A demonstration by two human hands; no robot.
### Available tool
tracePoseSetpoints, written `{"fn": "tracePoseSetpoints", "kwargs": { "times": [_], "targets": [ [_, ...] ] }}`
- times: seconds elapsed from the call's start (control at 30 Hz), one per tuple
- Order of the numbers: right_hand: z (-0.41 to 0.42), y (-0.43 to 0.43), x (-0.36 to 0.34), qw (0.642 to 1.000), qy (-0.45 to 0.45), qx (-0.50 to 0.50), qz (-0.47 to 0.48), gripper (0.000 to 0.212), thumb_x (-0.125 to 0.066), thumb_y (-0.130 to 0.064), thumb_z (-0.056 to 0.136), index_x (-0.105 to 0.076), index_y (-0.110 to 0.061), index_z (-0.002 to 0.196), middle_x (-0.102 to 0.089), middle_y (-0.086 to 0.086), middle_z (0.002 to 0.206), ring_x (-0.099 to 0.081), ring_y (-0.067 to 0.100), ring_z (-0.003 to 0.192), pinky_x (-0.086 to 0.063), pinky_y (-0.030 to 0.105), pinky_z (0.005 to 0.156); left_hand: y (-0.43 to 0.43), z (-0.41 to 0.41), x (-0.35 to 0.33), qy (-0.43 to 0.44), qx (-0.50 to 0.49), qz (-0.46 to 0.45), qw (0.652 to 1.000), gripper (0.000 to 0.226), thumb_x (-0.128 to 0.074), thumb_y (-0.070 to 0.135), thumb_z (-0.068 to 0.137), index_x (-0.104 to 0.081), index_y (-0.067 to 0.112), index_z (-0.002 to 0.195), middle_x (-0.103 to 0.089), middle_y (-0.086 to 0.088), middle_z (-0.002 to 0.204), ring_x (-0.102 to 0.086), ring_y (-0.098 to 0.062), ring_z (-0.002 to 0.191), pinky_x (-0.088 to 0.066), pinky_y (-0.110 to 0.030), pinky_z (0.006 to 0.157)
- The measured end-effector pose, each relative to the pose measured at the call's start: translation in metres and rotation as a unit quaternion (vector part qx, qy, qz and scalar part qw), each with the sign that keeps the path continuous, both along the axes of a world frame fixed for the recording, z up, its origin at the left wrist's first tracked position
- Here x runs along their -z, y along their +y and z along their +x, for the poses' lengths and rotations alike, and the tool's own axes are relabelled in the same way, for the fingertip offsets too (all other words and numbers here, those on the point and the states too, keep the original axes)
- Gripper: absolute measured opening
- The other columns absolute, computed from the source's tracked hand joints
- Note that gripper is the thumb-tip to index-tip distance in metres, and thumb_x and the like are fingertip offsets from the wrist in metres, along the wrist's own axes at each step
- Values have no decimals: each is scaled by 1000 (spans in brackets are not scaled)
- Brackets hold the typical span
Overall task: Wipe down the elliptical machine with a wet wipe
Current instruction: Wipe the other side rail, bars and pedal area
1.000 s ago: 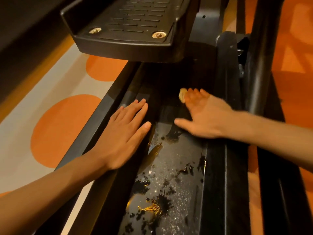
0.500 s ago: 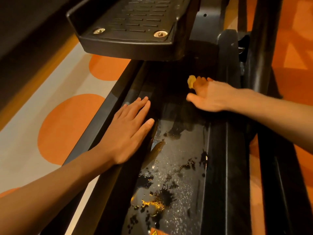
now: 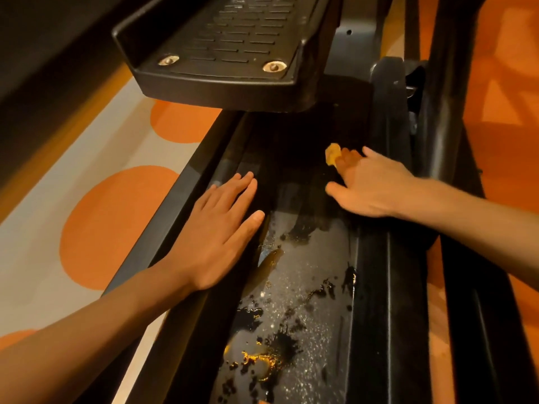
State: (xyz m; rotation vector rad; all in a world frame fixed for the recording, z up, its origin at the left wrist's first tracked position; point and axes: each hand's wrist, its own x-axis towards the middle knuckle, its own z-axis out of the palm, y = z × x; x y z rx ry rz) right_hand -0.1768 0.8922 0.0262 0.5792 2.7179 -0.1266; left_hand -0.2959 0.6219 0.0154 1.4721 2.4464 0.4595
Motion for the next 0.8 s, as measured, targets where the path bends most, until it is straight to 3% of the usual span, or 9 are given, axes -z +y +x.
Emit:
{"fn": "tracePoseSetpoints", "kwargs": {
  "times": [0.1, 0.27, 0.43, 0.57, 0.67, 0.8],
  "targets": [
    [10, -1, 0, 999, -6, -45, 8, 77, -19, -59, 101, -5, -16, 165, -20, 8, 170, -15, 17, 157, 2, 35, 128, -1, -2, 2, 6, -1, 1, 1000, 74, -5, 65, 101, -9, 27, 165, -5, 15, 173, 8, 3, 157, 5, -30, 129],
    [-36, 25, -9, 999, 4, 8, -33, 66, -27, -49, 108, -14, -16, 164, -13, 10, 171, -11, 24, 158, -4, 36, 126, -2, 0, 2, 4, 0, 0, 1000, 75, -5, 66, 102, -10, 27, 165, -6, 14, 173, 7, 3, 157, 4, -32, 130],
    [3, -2, -7, 1000, 25, -19, -1, 70, -31, -50, 106, -12, -16, 164, -18, 8, 170, -14, 22, 157, -3, 33, 126, 0, -1, 1, 3, -2, 0, 1000, 75, -5, 66, 101, -10, 28, 165, -6, 15, 173, 7, 3, 157, 5, -30, 129],
    [-29, 20, -7, 998, -4, 57, -7, 73, -31, -57, 105, -14, -19, 164, -18, 9, 170, -13, 30, 157, -21, 45, 123, -1, 0, 1, 5, 0, 0, 1000, 75, -6, 65, 101, -10, 27, 165, -6, 14, 173, 6, 2, 157, 5, -28, 129],
    [-12, 3, -12, 999, -3, 41, -9, 75, -33, -58, 103, -22, -14, 162, -31, 11, 165, -20, 32, 155, -29, 46, 120, -2, 1, 0, -2, 0, -4, 1000, 75, -5, 66, 100, -9, 27, 165, -4, 14, 173, 8, 2, 157, 4, -32, 130],
    [13, -14, -7, 999, -2, -32, 8, 80, -25, -59, 101, -12, -10, 164, -23, 10, 168, -17, 22, 156, -5, 34, 126, 0, -2, 0, 5, -3, -5, 1000, 73, -5, 67, 100, -7, 30, 164, -3, 15, 173, 8, 2, 157, 4, -33, 130]
  ]
}}
